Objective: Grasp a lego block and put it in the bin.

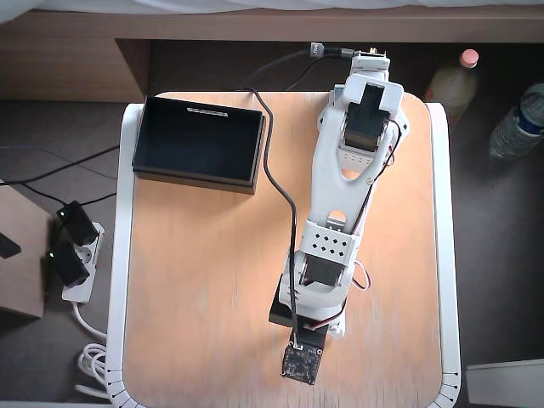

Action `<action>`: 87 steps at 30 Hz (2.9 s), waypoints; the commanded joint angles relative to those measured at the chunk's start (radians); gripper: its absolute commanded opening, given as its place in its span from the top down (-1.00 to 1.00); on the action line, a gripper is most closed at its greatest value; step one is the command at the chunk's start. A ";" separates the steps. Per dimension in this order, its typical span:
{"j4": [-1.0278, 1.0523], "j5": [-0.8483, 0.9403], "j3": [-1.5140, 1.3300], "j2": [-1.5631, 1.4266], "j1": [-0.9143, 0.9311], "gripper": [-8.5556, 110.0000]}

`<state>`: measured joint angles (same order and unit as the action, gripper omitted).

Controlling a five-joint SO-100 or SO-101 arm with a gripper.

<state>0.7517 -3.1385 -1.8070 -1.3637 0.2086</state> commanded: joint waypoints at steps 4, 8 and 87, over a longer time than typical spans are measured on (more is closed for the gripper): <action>-0.026 0.003 0.123 -0.009 0.018 0.57; -0.026 0.008 0.121 -0.008 0.023 0.66; 0.764 0.028 0.189 -0.571 1.140 0.85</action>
<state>1.5969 -3.0986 -1.5923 -1.8638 1.3162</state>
